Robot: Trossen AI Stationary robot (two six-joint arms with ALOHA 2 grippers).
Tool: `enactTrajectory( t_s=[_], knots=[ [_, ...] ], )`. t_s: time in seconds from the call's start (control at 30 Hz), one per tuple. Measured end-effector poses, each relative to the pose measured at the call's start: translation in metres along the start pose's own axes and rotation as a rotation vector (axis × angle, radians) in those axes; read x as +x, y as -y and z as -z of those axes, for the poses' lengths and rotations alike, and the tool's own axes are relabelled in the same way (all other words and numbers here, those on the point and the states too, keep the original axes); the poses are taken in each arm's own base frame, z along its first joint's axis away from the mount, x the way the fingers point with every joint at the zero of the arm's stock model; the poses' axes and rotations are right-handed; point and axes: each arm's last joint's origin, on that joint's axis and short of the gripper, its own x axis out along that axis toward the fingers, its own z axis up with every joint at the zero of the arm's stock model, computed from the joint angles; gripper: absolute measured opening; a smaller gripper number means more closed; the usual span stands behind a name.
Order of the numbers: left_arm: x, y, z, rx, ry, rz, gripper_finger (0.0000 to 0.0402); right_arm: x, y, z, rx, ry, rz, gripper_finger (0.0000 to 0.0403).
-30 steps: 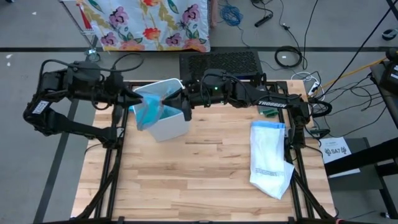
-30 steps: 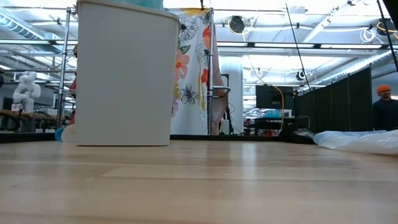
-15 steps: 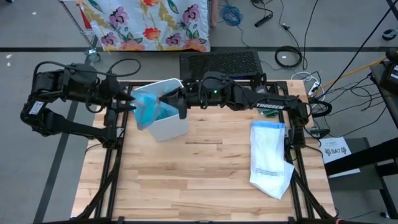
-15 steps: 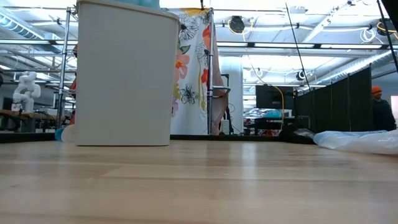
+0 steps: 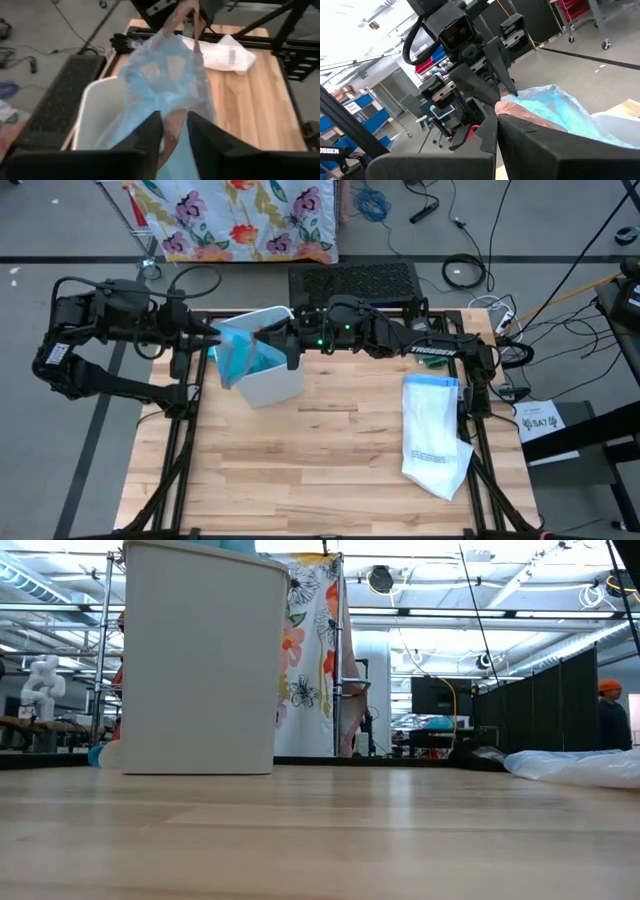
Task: Place trash/remove bag and relplace
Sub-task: Remove the blue trash bag from the white trash bin
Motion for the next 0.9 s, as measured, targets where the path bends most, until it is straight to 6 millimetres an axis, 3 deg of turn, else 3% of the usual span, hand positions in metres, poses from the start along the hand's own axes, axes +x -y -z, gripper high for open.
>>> enactTrajectory(
  t_s=[0.13,0.43,0.6,0.7,0.9],
  knots=[
    [0.000,-0.001,0.000,0.014,0.001,-0.042,0.0013,0.000,0.003,-0.002,-0.006,0.004,0.006,0.0000],
    [-0.011,-0.002,-0.014,0.073,0.126,-0.076,0.0003,0.000,0.006,-0.006,0.003,0.023,-0.001,0.0000],
    [-0.021,-0.003,-0.030,0.113,0.203,-0.086,0.0002,-0.002,-0.001,-0.019,-0.018,0.121,-0.120,0.0000],
    [-0.016,-0.003,-0.039,0.131,0.204,-0.084,0.0001,-0.003,-0.001,-0.025,-0.046,0.166,-0.140,0.0000],
    [0.015,-0.002,-0.050,0.133,0.132,-0.019,0.0001,0.001,0.006,-0.022,-0.032,0.158,-0.125,0.0000]
  ],
)
